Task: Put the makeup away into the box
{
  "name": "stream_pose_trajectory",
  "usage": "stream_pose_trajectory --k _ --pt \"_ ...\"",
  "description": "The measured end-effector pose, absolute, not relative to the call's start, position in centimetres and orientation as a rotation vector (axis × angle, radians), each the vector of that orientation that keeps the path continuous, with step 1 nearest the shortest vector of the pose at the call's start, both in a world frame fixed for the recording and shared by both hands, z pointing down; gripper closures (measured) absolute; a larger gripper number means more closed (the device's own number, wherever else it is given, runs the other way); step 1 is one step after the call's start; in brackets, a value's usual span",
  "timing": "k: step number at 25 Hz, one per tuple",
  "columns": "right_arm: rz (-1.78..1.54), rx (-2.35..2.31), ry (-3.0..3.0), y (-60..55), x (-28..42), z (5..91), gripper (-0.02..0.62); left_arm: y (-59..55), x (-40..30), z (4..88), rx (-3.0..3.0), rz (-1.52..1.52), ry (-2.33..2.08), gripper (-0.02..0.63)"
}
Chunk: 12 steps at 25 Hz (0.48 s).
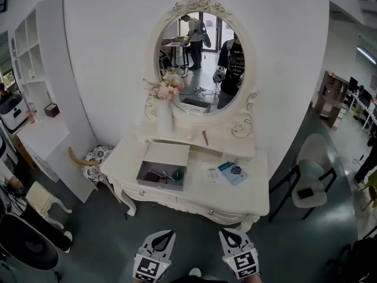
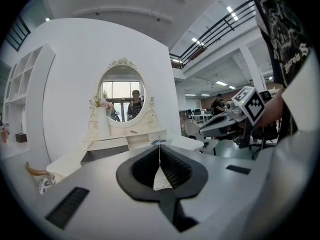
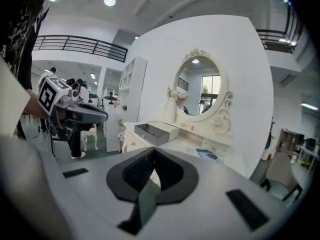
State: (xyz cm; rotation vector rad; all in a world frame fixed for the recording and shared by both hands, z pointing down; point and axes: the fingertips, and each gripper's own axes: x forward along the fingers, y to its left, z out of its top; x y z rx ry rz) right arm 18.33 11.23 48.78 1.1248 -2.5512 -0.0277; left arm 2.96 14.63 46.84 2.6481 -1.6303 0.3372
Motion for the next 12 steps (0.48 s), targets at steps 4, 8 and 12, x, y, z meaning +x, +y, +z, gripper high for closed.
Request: stream_pose_trajectory --k 4,8,12 --pt "-0.040 1.107 -2.564 9.0 18.8 48.7 0.586 12.7 3.9 47.1 2.641 0.342 -1.642 0.589" --pt "-0.036 1.094 -2.568 7.2 19.2 49.0 0.586 11.1 4.8 47.3 2.656 0.368 -1.649 0.589" --pt "-0.018 1.072 -2.576 6.5 19.0 49.6 0.586 10.6 4.9 47.7 2.632 0.381 -1.647 0.589"
